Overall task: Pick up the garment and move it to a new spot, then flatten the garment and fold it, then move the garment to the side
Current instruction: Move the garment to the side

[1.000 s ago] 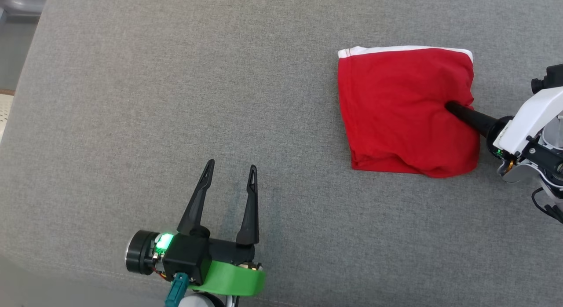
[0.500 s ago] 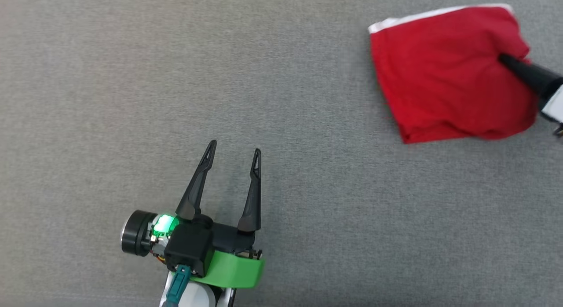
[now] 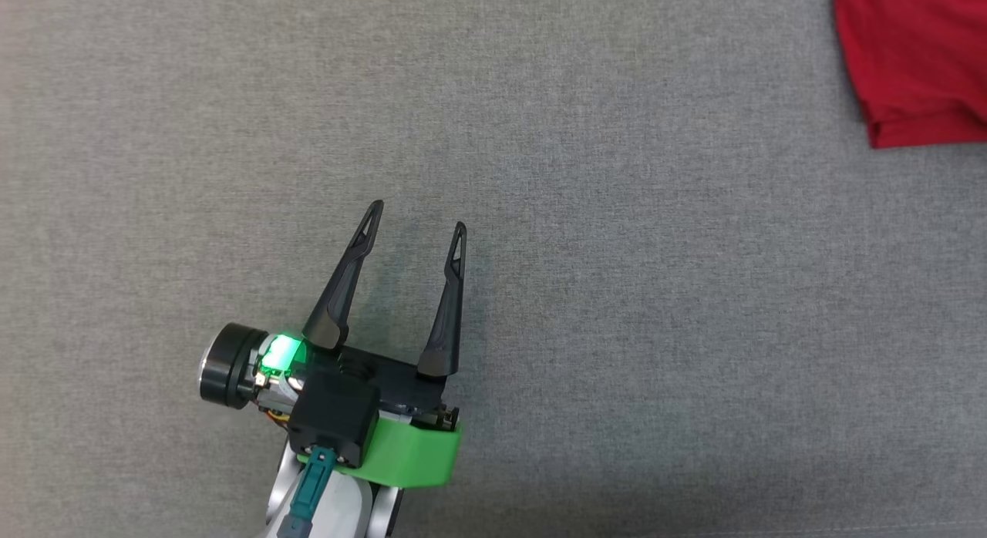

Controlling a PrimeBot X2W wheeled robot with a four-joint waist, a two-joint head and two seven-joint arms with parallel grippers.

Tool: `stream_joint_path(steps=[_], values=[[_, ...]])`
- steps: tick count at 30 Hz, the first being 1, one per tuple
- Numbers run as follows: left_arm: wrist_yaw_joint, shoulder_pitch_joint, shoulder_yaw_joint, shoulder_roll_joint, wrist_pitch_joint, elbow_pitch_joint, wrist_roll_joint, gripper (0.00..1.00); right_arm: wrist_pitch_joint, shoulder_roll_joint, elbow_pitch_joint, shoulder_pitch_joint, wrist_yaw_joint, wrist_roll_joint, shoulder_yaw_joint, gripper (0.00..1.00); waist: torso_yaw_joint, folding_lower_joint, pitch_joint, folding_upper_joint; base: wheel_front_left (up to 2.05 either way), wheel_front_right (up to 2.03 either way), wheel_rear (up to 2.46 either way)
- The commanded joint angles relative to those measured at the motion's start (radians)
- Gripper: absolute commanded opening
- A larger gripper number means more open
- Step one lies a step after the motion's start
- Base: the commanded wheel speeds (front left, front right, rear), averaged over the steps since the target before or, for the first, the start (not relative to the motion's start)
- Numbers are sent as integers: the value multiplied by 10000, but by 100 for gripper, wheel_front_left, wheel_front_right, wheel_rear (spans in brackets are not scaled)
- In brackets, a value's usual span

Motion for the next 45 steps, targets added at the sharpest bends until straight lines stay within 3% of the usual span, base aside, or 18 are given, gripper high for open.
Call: stream_joint_path(steps=[1, 11, 22, 23, 24, 25, 29, 34, 45], values=[[-14, -200, 10, 88, -1, -31, 75, 100, -43, -239, -30, -126, -4, -59, -86, 0, -225, -1, 337, -1, 0, 0, 0], [-10, -381, -81, 197, -1, -86, 120, 100, 79, -1665, -19, 155, -4, -169, -449, 0, -175, -1, 582, -1, 0, 0, 0], [12, -497, -142, 284, -1, -84, 45, 100, 37, -2312, 424, 481, -4, -328, -592, 0, -71, -1, 647, -1, 0, 0, 0], [-7, -508, -165, 284, -1, -58, 33, 100, -27, -2332, 530, 502, -5, -503, -560, 42, -56, -1, 639, -1, 0, 0, 0], [-19, -522, -180, 283, -1, -46, 28, 100, -133, -2357, 638, 498, -5, -680, -540, 92, -44, -1, 631, -1, 0, 0, 0], [-36, -538, -191, 284, -1, -32, 23, 100, -254, -2328, 790, 457, -8, -876, -539, 100, -30, -1, 618, -1, 0, 0, 0], [-41, -557, -193, 306, -1, -18, -3, 100, -917, -2147, 1355, 168, -8, -2162, -459, 100, -4, -1, 528, -1, 0, 0, 0], [5, -448, -161, 301, -1, 42, -52, 100, -2074, -1413, 1764, -275, -7, -3855, -328, 100, -44, -1, 227, -1, 0, 0, 0], [340, 465, 626, 86, -1, 463, -908, 100, -5060, 2493, 2052, 483, -8, -5553, 292, 100, -383, -1, -1586, -1, 0, 0, 0]])
